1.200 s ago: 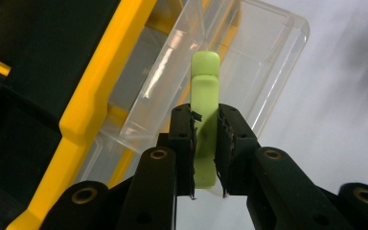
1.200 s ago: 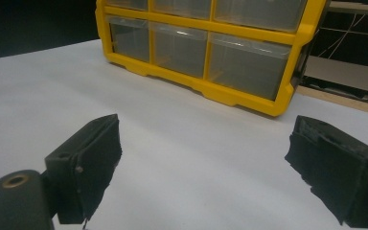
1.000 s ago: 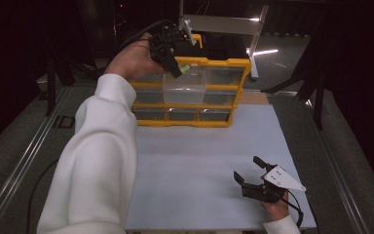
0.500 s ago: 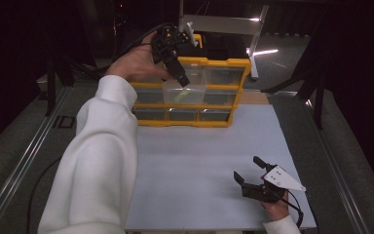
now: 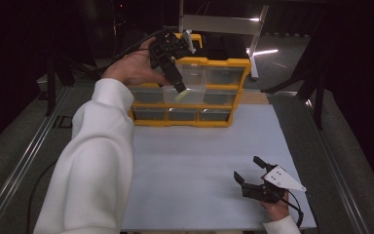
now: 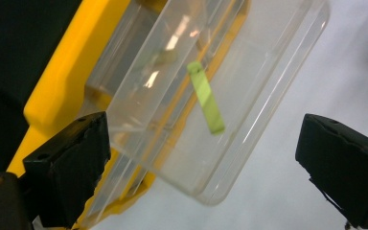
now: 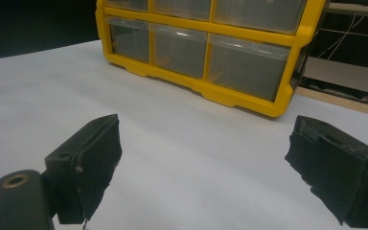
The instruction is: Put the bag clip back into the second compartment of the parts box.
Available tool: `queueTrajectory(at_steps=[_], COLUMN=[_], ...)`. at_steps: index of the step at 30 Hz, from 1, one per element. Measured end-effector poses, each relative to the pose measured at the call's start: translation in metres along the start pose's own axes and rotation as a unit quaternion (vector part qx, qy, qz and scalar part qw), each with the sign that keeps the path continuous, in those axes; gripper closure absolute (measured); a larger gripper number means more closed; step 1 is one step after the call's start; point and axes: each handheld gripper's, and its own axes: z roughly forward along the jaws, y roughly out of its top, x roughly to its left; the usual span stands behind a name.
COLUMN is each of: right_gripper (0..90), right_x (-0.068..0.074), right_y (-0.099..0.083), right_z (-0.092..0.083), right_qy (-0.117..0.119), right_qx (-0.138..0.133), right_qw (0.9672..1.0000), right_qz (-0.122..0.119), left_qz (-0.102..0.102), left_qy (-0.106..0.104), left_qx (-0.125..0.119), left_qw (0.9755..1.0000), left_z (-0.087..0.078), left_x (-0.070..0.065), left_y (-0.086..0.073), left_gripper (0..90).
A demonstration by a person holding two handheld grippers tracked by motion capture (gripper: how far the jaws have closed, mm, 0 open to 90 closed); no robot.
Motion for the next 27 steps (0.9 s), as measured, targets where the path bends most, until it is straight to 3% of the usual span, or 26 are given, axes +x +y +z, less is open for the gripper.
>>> queueTrajectory(at_steps=[4,13,27], right_gripper=[10.5,10.5,10.5], right_x=[0.0,0.001,0.001], right_y=[0.0,0.0,0.0], right_z=[0.0,0.0,0.001], right_qy=[0.0,-0.001,-0.001], right_qx=[0.001,0.003,0.003], right_qw=[1.0,1.0,1.0], right_qz=[-0.003,-0.003,-0.003], left_qz=[-0.007,0.0,0.017], left_qy=[-0.005,-0.02,-0.014], left_qx=[0.001,0.0,0.012], left_qw=[1.0,0.9998,0.9997], left_z=[-0.001,-0.003,0.001], left_x=[0.001,-0.003,-0.014], left_y=[-0.008,-0.022,-0.039], left_gripper=[5.9,6.6,7.8])
